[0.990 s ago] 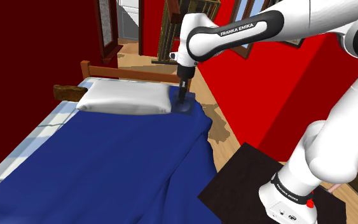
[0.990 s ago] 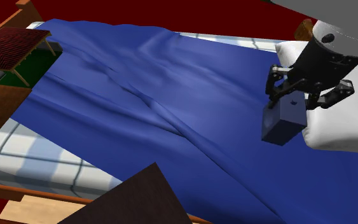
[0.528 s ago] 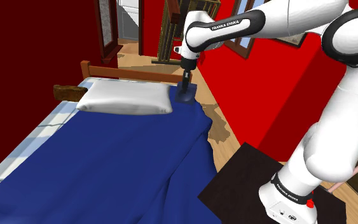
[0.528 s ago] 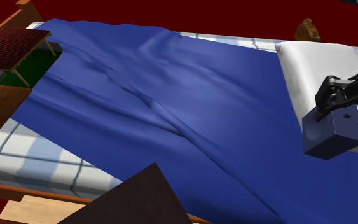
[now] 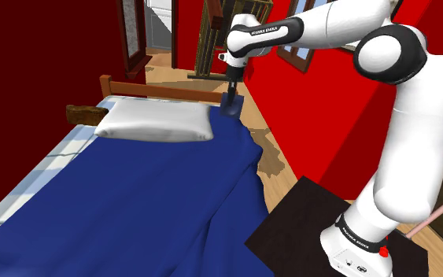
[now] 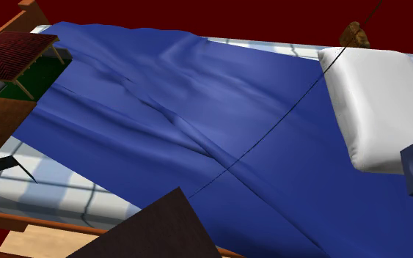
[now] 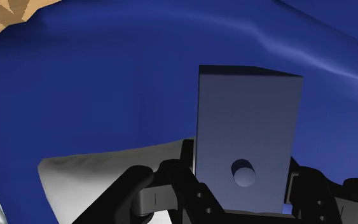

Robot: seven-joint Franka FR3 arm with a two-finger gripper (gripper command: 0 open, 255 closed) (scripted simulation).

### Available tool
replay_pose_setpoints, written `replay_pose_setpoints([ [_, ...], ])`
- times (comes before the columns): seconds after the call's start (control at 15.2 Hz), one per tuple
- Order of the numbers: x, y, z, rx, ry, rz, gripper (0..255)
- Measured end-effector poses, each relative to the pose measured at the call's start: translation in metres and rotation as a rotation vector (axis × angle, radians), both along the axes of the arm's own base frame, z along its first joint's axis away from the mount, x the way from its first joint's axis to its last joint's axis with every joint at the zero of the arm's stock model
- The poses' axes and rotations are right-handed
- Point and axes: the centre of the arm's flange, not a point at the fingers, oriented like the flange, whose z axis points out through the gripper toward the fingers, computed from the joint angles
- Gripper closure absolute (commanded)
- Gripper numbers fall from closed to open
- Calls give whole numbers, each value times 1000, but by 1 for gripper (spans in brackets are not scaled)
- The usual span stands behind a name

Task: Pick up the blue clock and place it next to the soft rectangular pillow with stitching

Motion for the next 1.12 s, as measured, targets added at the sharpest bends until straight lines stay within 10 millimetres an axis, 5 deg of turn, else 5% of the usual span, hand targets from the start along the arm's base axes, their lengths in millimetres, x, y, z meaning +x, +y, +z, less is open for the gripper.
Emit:
replay_pose_setpoints([
  [0.59,68,-95,1,0,0,0,255],
  [1.12,74,-103,-35,0,1,1,255],
])
